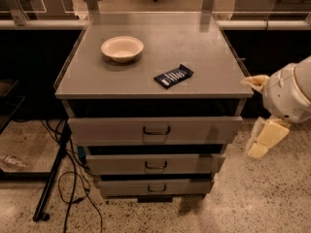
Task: Open top drawer
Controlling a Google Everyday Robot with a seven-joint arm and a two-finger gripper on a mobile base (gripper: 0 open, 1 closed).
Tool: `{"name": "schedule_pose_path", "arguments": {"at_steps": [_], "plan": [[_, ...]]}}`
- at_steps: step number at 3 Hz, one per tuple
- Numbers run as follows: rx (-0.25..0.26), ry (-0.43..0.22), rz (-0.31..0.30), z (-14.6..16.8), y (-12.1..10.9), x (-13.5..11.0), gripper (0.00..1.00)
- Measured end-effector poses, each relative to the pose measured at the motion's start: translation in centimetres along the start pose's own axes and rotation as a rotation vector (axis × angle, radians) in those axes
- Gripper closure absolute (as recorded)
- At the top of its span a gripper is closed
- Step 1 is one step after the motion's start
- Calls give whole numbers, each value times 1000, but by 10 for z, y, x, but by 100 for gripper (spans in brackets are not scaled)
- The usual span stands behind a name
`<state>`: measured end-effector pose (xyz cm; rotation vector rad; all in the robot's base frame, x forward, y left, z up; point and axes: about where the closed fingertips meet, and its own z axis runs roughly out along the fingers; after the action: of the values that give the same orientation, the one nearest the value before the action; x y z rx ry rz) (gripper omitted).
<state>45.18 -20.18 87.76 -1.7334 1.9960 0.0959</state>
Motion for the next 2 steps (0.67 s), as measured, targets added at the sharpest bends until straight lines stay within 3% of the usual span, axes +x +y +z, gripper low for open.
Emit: {"name": "schedule_pose_path", "arguments": {"at_steps": [1,2], "plan": [[-14,-134,28,36,-9,9,0],[-14,-134,28,36,-9,9,0]]}}
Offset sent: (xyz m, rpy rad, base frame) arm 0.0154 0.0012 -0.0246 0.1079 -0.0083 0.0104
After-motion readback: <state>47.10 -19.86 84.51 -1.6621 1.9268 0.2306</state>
